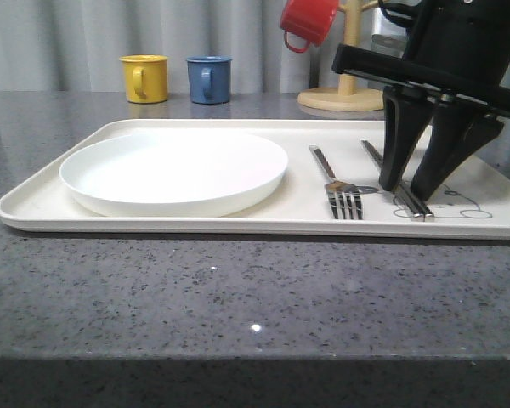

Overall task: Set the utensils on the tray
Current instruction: 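Lower the chopsticks onto the tray beside the fork and release, then grasp the steel spoon with the right gripper and lift it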

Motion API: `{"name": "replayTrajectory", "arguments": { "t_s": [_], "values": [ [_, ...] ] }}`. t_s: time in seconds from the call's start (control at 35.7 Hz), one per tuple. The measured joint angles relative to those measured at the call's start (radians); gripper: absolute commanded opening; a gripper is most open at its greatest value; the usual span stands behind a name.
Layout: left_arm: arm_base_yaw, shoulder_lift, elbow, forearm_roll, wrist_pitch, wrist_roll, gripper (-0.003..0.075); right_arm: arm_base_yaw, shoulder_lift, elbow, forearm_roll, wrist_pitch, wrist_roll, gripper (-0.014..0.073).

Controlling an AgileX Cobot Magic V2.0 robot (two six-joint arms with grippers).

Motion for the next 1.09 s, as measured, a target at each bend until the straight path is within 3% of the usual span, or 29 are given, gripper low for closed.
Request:
{"name": "replayTrajectory", "arguments": {
  "t_s": [0.17,0.34,0.53,0.73,0.9,1.09],
  "values": [
    [0.0,0.0,0.0,0.0,0.0,0.0,0.0419,0.001,-0.034,0.0,-0.012,0.002,-0.016,0.0302],
    [0.0,0.0,0.0,0.0,0.0,0.0,0.0419,0.001,-0.165,0.0,-0.03,0.044,-0.126,0.0302],
    [0.0,0.0,0.0,0.0,0.0,0.0,0.0419,-0.012,-0.341,0.0,-0.238,0.117,-0.164,0.0302],
    [0.0,0.0,0.0,0.0,0.0,0.0,0.0419,-0.193,-0.383,0.004,-0.317,0.125,-0.186,0.0302],
    [0.0,0.0,0.0,0.0,0.0,0.0,0.0419,-0.392,-0.346,0.005,-0.326,0.126,-0.3,0.0302],
    [0.0,0.0,0.0,0.0,0.0,0.0,0.0419,-0.487,-0.257,0.005,-0.328,0.126,-0.35,0.0302]
  ]
}}
